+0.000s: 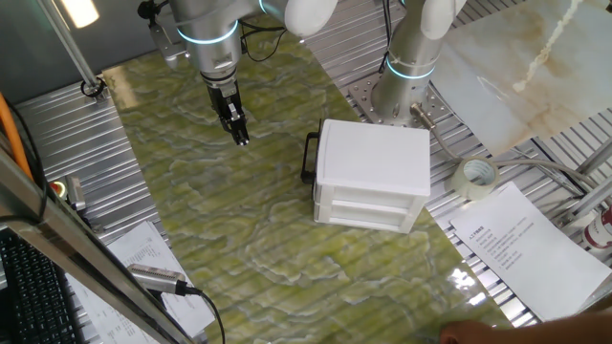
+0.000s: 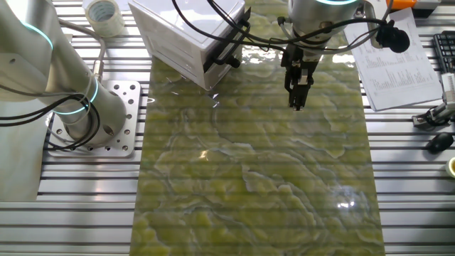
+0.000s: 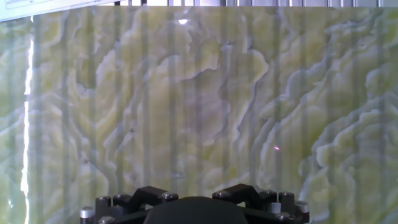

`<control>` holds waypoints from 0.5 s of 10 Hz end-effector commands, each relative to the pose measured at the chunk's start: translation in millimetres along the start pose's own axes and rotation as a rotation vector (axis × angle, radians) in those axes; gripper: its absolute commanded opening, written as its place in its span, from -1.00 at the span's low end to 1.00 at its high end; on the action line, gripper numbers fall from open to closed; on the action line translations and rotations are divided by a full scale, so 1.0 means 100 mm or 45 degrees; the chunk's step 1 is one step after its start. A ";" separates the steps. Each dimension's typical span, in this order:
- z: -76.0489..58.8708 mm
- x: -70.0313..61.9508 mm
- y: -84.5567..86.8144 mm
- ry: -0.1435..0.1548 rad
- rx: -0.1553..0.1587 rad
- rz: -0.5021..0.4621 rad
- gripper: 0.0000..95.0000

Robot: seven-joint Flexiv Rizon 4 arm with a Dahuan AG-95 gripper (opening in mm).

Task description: Take something out of a drawer

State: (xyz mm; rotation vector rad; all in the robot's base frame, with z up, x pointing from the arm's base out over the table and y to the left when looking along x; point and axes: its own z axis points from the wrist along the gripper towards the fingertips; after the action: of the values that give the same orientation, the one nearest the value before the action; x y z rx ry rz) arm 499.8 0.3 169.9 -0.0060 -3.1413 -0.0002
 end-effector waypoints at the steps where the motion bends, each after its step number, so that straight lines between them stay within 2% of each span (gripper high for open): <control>1: 0.00 0.00 0.00 -0.133 0.092 0.137 -1.00; 5: 0.00 0.00 0.00 -0.132 0.144 0.070 -1.00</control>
State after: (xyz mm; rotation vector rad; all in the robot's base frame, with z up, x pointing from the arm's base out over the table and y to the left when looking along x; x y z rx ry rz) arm 497.7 0.3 170.3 -0.1462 -3.2437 0.1626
